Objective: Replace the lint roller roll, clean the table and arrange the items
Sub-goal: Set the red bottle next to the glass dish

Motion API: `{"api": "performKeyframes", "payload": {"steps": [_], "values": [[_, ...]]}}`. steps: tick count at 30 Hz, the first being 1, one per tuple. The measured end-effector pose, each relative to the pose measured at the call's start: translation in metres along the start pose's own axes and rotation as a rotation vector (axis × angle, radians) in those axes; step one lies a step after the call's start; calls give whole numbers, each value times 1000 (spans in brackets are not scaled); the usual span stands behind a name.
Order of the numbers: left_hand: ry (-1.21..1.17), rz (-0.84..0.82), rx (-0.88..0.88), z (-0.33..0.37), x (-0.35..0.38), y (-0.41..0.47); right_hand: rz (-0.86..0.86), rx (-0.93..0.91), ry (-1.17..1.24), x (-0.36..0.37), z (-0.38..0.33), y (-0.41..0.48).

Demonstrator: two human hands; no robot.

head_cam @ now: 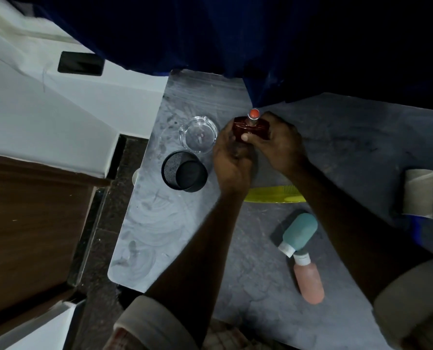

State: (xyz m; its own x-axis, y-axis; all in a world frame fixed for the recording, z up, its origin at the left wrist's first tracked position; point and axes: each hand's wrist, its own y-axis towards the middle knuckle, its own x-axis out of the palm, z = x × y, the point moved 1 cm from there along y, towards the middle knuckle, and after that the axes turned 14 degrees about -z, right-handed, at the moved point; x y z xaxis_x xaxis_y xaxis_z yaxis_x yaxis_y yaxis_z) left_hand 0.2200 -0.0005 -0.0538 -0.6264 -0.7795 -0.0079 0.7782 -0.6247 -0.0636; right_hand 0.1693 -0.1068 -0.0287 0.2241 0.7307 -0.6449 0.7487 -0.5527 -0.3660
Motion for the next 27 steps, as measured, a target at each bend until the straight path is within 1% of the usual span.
{"api": "performKeyframes", "payload": {"steps": [3,6,11,14,16,19,20,24,27], "values": [[-49,3,-27,5,-3,2,-27,-19,-16,5,-7,8],[-64,16,1,12,-7,3,-34,-22,-32,9,-12,14],[-58,40,-56,10,-9,8,-25,-21,-69,14,-15,19],[18,36,-67,9,-11,7,-32,-13,-78,16,-17,20],[0,8,-107,5,-14,9,-30,-13,-84,16,-17,20],[120,-77,-224,-2,-20,15,-28,-8,-103,17,-17,18],[147,-71,-211,-3,-20,14,-29,-7,-111,16,-17,18],[156,21,-59,1,-18,7,-48,-10,-123,15,-17,17],[178,-5,-66,-4,-19,7,-54,-11,-140,15,-16,13]]}}
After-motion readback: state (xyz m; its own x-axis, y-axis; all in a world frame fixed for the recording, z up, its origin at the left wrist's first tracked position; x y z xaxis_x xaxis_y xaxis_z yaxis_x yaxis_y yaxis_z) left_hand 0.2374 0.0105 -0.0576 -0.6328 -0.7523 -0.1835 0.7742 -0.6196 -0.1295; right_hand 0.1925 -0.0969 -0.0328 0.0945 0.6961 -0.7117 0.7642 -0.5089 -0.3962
